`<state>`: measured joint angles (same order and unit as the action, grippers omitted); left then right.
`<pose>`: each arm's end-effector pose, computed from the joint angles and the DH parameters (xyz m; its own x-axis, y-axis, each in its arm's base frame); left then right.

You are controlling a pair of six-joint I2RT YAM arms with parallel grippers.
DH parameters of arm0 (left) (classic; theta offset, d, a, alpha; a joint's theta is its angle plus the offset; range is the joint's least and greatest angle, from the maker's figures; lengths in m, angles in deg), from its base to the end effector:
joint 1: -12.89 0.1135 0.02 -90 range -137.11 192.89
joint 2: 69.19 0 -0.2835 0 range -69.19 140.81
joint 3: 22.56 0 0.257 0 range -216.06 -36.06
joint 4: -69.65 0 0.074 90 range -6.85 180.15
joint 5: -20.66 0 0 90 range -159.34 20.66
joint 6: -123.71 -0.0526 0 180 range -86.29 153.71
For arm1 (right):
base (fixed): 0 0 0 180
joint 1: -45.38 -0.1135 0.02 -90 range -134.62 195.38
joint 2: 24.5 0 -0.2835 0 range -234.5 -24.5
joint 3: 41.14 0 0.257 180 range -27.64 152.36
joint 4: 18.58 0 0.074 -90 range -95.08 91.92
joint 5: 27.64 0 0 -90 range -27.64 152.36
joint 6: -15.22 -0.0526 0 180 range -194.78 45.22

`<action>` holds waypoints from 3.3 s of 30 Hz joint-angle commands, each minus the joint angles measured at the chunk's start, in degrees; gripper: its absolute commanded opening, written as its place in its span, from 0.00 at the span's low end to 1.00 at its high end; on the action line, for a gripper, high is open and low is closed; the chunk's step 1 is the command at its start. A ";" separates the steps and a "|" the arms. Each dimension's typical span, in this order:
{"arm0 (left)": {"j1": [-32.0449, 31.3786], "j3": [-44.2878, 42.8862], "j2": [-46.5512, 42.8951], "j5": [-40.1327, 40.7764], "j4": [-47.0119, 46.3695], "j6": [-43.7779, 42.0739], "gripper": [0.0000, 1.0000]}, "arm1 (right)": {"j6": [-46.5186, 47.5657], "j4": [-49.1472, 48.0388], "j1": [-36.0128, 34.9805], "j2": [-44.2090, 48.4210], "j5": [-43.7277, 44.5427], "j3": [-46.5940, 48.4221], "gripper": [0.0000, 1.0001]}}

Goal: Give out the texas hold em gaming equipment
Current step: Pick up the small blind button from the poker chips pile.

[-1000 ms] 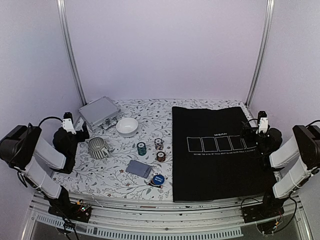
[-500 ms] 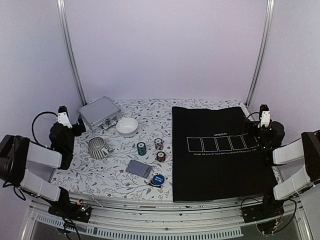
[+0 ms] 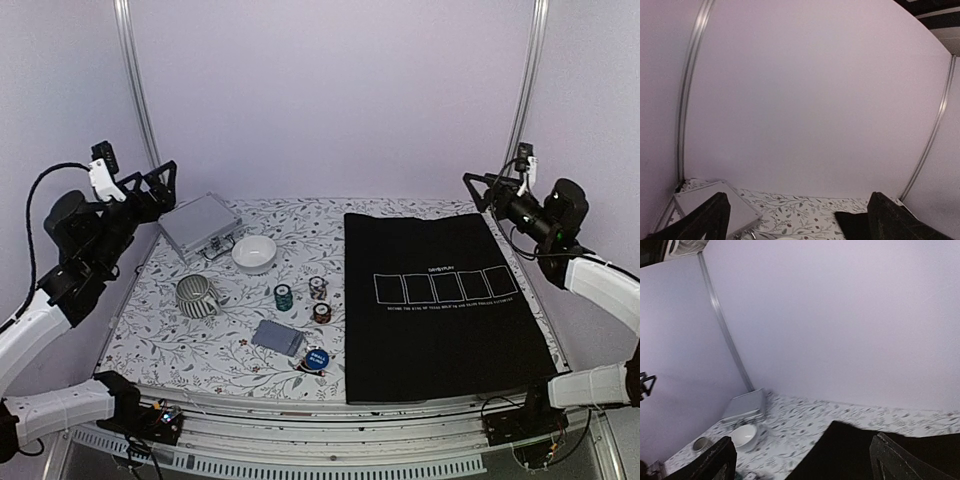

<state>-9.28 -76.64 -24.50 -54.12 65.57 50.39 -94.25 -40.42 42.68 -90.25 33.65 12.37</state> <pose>0.1843 -0.0602 0.3839 0.1700 -0.3683 -0.9140 0.1842 0.9230 -0.3377 0.2717 0.0381 0.3375 -0.0144 0.2920 -0.9563 -0.5405 0.8023 0.2531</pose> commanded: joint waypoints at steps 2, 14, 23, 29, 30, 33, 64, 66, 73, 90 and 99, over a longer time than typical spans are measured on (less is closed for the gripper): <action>-12.97 -4.32 4.00 0.24 27.73 7.34 0.98 | 6.19 32.38 -22.40 -5.31 -1.29 13.12 0.94; -28.96 -2.77 14.35 6.40 42.39 19.23 0.98 | 8.47 64.75 -56.35 -30.91 23.29 34.37 0.83; -28.94 -0.58 14.88 7.80 39.73 18.78 0.98 | 8.75 73.96 -62.79 -47.02 21.28 47.00 0.79; -28.82 0.50 14.22 8.10 39.20 18.43 0.98 | 8.07 76.81 -63.84 -51.04 22.16 49.03 0.77; -28.82 0.64 14.13 8.19 38.94 18.27 0.98 | 7.94 77.18 -63.88 -51.43 22.83 49.02 0.77; -28.83 0.89 14.25 8.25 38.15 17.59 0.98 | 7.65 78.14 -63.85 -52.95 25.11 49.96 0.75; -28.81 1.47 14.73 7.98 37.87 15.43 0.98 | 7.43 81.17 -65.42 -56.30 27.96 55.01 0.38; -28.88 1.41 14.75 8.02 37.85 15.35 0.98 | 7.57 81.73 -65.45 -56.74 27.77 55.19 0.46; -28.81 1.64 15.34 8.07 37.73 15.17 0.98 | 8.03 81.68 -67.70 -57.44 28.16 56.85 0.56; -28.84 1.82 15.70 7.97 37.45 14.69 0.98 | 8.06 84.62 -68.14 -60.05 35.03 59.39 0.58; -28.81 2.16 15.62 8.20 37.45 14.47 0.98 | 8.41 84.50 -68.14 -60.32 32.31 57.90 0.62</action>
<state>-37.74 -75.44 -9.07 -46.36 104.08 65.41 -85.90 43.52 -25.49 -148.77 67.18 70.75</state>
